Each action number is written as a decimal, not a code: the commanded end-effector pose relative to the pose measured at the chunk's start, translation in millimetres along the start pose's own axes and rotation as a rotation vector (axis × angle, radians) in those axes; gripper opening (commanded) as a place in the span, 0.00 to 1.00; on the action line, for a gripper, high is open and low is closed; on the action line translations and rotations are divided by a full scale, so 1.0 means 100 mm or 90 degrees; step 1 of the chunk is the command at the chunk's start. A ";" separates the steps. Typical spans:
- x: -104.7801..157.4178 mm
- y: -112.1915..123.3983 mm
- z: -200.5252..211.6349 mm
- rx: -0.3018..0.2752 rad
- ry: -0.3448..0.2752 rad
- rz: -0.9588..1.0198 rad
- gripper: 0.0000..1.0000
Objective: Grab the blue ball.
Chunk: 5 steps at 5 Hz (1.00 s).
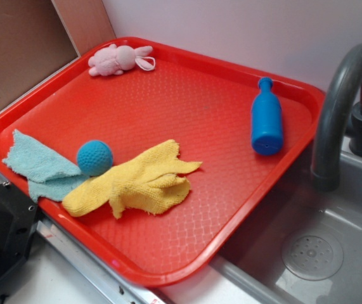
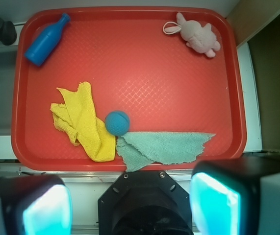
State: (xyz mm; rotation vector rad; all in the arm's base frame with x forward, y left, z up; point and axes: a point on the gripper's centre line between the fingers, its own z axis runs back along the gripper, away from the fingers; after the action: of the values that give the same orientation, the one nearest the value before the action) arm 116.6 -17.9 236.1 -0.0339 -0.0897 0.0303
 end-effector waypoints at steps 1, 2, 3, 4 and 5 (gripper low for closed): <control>0.00 0.00 0.00 0.000 0.000 0.000 1.00; 0.15 -0.02 -0.22 -0.030 -0.006 0.056 1.00; 0.32 -0.10 -0.61 0.033 -0.017 0.103 1.00; 0.41 -0.16 -0.97 0.075 -0.006 0.099 1.00; 0.44 -0.19 -1.30 0.080 0.014 0.109 1.00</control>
State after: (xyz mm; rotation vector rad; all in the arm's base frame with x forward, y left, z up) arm 168.1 -40.2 102.6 0.0936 -0.0240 0.2007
